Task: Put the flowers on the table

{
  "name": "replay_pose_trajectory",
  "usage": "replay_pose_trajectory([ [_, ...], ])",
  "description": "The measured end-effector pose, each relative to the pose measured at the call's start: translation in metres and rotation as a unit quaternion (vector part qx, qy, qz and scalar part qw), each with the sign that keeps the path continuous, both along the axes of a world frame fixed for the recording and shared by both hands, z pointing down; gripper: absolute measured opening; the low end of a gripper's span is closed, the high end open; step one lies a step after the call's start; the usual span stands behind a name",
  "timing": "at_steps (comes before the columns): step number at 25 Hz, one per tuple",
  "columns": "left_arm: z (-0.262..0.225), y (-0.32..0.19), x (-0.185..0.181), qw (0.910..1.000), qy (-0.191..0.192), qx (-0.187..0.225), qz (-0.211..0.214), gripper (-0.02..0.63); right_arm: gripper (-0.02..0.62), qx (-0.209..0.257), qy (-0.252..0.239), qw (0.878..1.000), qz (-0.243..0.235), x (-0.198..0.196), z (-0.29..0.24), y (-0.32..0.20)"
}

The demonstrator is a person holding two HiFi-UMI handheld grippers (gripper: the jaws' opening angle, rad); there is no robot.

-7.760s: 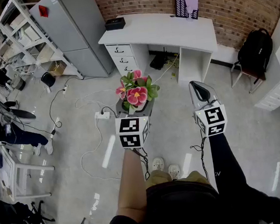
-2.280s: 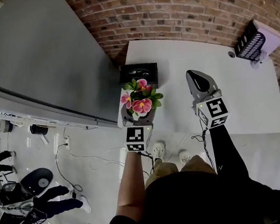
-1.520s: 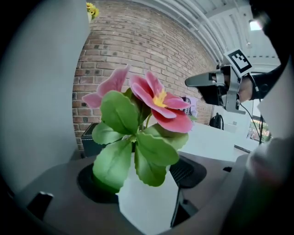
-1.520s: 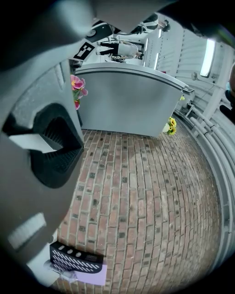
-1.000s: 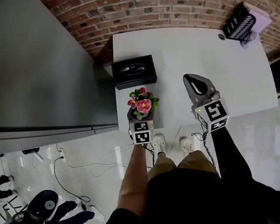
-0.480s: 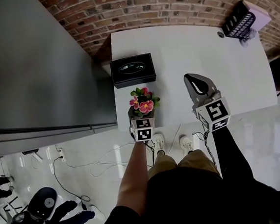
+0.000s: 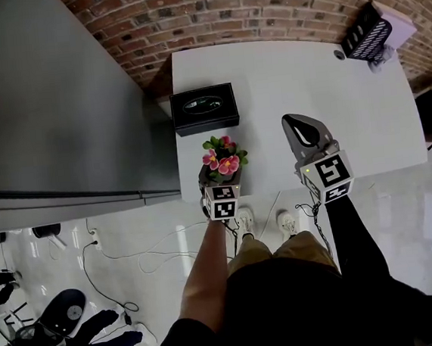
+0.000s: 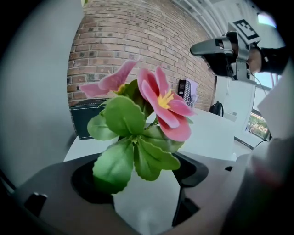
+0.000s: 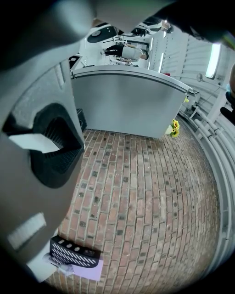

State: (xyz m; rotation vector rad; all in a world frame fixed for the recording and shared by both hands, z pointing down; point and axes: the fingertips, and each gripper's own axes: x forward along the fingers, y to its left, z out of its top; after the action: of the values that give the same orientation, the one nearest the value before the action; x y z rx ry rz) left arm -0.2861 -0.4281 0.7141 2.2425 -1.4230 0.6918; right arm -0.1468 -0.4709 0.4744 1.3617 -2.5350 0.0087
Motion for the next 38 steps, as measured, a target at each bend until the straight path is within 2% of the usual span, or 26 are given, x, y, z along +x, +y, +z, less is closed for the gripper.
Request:
replay_pose_trajectory([
  [8,-0.003,0.022,-0.008,0.9996,-0.008,-0.003,-0.026,0.376,0.0,0.008,-0.012,1.0,-0.023,0.001,-0.006,0.01],
  [18,-0.028,0.072,-0.02,0.9932,-0.018,-0.013,-0.114,0.376,0.0,0.013,-0.026,0.997,-0.078,0.01,-0.017,0.027],
  [24,-0.078,0.089,-0.018,0.9863,-0.042,0.03,-0.156,0.375,0.0,0.031,-0.054,0.993,-0.099,0.028,-0.037,0.038],
  [28,-0.12,0.089,-0.004,0.9838,-0.045,0.058,-0.163,0.374,0.0,0.042,-0.063,0.991,-0.111,0.044,-0.048,0.048],
  [31,-0.163,0.085,0.013,0.9811,-0.032,0.088,-0.169,0.374,0.0,0.049,-0.067,0.989,-0.122,0.054,-0.057,0.053],
  [38,-0.257,0.084,0.05,0.9738,-0.029,0.154,-0.164,0.374,0.0,0.071,-0.084,0.985,-0.134,0.078,-0.081,0.063],
])
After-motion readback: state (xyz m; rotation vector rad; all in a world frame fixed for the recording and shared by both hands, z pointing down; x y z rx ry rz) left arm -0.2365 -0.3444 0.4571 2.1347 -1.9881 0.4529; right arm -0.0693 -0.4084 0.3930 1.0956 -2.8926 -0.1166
